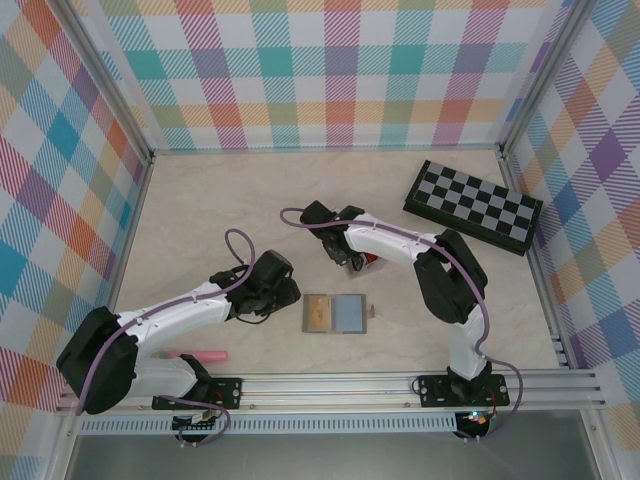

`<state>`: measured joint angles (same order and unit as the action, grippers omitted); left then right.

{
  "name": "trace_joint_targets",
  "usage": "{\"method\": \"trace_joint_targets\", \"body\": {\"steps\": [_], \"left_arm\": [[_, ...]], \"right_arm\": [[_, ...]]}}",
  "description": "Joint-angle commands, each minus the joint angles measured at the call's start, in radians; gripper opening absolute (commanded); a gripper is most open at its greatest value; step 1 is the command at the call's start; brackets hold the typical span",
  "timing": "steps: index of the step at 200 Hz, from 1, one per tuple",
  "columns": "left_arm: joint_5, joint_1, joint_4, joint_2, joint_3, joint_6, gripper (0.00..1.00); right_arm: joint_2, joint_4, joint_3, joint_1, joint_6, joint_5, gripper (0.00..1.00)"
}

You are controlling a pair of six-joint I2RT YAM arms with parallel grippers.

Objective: Put the credit cards into the card holder

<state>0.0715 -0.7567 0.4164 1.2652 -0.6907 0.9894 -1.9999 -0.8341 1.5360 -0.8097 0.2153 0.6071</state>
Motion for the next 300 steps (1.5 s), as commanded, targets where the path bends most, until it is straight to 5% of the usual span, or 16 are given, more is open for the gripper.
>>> {"method": "trace_joint_targets", "body": {"steps": [1,126,174,216,300], "left_arm": [[0.006,0.013,0.002,-0.005,0.010,0.012,0.53],[0.002,0.013,0.002,0.002,0.000,0.009,0.53],[-0.030,0.022,-0.003,-0.003,-0.024,-0.020,0.53],[-0.189,0.070,-0.128,-0.032,-0.018,-0.042,0.53],[-0.650,0.197,-0.806,-0.024,0.092,0.137,0.68]], "right_arm": [[0.047,-0.044,0.018,0.001,-0.008,0.040,0.16],[0.082,-0.068,0.039,0.003,-0.016,0.027,0.11],[0.197,-0.071,0.023,0.022,0.069,-0.219,0.06],[0.378,0.022,-0.095,0.050,0.196,-0.406,0.05],[0.779,0.563,-0.592,0.204,0.617,-0.934,0.04]]}}
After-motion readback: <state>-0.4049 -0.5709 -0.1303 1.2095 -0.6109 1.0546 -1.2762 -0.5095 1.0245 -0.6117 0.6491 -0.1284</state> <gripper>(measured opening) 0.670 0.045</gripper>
